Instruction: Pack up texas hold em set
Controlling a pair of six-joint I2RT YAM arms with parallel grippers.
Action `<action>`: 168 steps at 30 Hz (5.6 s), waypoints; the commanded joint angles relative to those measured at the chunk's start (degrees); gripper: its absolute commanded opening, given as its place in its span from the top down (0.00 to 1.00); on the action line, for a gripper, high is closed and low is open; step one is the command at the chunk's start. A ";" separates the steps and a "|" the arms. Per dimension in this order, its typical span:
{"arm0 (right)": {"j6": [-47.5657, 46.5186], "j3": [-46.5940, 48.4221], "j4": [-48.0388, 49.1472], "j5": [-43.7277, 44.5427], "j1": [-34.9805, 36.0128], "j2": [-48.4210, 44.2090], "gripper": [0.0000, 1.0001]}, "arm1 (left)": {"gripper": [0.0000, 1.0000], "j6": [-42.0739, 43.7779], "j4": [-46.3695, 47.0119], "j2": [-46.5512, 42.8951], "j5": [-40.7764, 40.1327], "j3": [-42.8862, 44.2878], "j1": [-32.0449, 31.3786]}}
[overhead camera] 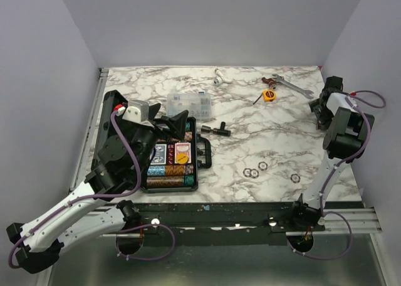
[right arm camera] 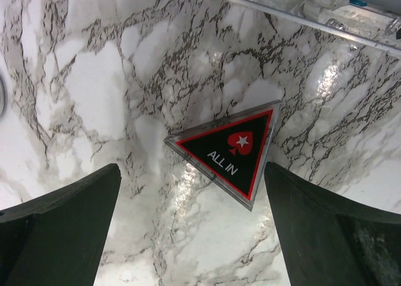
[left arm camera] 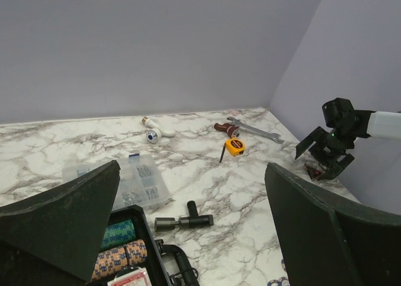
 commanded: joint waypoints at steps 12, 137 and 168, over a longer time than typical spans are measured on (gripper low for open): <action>4.78 10.08 -12.38 8.41 -0.58 8.61 0.14 | 0.01 0.54 1.39 -0.02 0.26 -0.60 -0.52; 14.80 11.73 15.95 -16.01 79.74 9.40 0.56 | 0.02 18.64 15.71 -6.37 -14.20 -6.49 0.78; 5.22 1.71 29.23 -16.11 80.90 0.12 0.29 | 0.02 19.24 15.18 -6.96 -14.19 -5.92 0.79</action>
